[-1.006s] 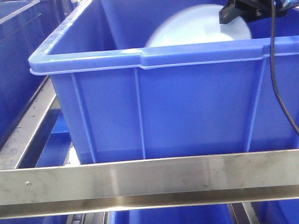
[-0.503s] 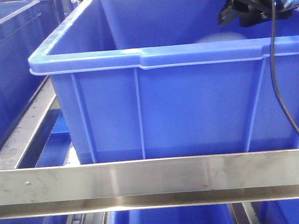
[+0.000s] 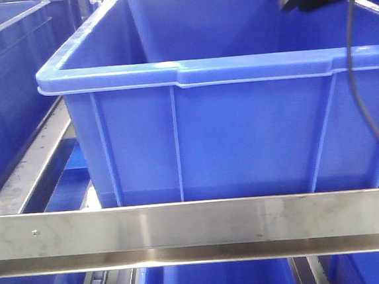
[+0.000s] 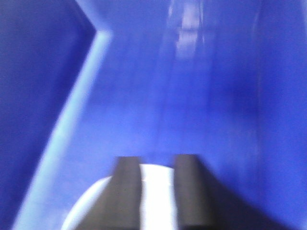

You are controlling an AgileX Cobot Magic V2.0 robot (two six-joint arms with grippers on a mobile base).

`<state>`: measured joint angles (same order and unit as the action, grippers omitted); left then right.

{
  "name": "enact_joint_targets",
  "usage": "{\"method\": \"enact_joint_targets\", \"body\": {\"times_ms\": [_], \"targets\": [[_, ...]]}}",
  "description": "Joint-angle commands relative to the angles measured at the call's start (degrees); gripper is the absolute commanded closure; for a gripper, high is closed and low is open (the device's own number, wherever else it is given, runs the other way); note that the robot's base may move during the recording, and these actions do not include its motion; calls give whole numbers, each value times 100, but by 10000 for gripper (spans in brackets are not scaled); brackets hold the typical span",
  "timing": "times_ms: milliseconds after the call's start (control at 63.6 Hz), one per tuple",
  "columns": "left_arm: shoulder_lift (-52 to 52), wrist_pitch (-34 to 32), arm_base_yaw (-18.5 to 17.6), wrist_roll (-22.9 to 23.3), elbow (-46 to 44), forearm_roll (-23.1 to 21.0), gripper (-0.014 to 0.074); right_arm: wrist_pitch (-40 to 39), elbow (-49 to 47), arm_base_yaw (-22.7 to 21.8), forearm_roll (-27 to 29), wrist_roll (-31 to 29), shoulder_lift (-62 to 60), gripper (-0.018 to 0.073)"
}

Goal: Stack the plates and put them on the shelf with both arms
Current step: 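Lower the plate stack into the blue bin and open the right gripper, then raise the empty right gripper up out of the blue bin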

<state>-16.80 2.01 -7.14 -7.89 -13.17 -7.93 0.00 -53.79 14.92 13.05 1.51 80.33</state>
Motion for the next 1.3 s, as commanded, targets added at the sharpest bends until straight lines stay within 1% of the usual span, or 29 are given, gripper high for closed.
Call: {"method": "enact_joint_targets", "body": {"times_ms": [0,126,189,267,361,456,581,660,833,1022,1147,1289], "targets": [[-32,-462,10,24,-171,-34,516,-146,-212,-29,-25,-44,-438,515],[-32,-462,10,24,-171,-34,516,74,-212,-33,-186,-56,-718,504],[-32,-462,10,24,-171,-34,516,93,-212,-46,-402,-56,-843,504],[-32,-462,10,24,-171,-34,516,189,-212,-182,-601,-56,-983,504],[-32,-462,10,24,-171,-34,516,514,-174,-558,-636,-56,-1172,504],[-32,-462,10,24,-171,-34,516,605,67,-985,-636,-56,-1491,504],[-32,-462,10,24,-171,-34,516,346,608,-1452,-636,-56,-2146,504],[-32,-462,10,24,-171,-34,516,0,1098,-1625,-636,-56,-2632,504],[-32,-462,10,24,-171,-34,516,-502,2160,-1649,-636,-56,-3552,504],[-32,-462,10,24,-171,-34,516,-523,3135,-1649,-636,-56,-4569,504],[-32,-462,10,24,-171,-34,516,-517,3522,-1649,-636,-56,-5255,504],[-32,-462,10,24,-171,-34,516,-423,3681,-1649,-636,-56,-5816,504]]}}
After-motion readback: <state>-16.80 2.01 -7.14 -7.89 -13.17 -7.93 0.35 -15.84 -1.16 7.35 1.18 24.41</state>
